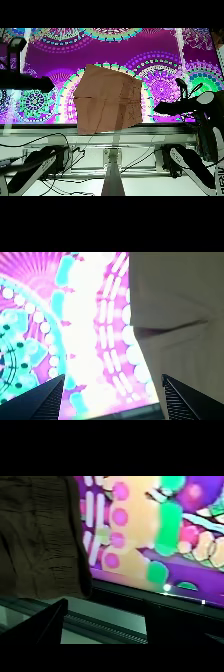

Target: Fold the clothes and pants, and hang the long-sleeved shirts on hangers.

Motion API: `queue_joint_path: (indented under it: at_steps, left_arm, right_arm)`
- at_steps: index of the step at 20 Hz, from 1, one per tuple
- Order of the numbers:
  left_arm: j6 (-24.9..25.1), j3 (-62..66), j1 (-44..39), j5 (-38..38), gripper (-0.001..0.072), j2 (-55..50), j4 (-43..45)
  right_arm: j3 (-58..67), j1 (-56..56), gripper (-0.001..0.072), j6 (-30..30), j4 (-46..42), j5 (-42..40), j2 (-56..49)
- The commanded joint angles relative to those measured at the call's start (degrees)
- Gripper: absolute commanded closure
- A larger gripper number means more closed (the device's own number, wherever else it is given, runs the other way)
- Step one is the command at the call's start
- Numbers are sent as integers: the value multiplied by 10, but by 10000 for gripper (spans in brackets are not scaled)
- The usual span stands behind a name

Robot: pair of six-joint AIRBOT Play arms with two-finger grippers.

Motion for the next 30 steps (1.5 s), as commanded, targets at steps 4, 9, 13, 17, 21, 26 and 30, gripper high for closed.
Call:
queue_joint_path:
  at_steps: [4, 9, 13, 17, 21, 26, 30]
  left_arm:
    - [38, -262, 120, 21, 19, 62, -52]
    - [69, -349, 127, 33, 20, 62, -81]
    - [69, -377, 127, 58, 43, 61, -124]
    - [77, -392, 127, 64, 43, 41, -141]
    - [79, -393, 126, 65, 43, -7, -145]
    - [166, -394, 125, 80, 119, -83, -253]
    - [183, -394, 78, 81, 164, -149, -258]
  right_arm:
    - [-53, -3, 179, -35, 119, -15, -101]
    - [-53, -3, 188, -94, 137, 19, -223]
    - [-53, 4, 240, -153, 203, 2, -245]
    - [-50, 62, 328, -160, 208, -45, -245]
    - [-30, 111, 668, -173, 216, -55, -245]
    - [-16, 130, 692, -173, 220, -60, -245]
    - [-16, 130, 693, -173, 224, -61, -245]
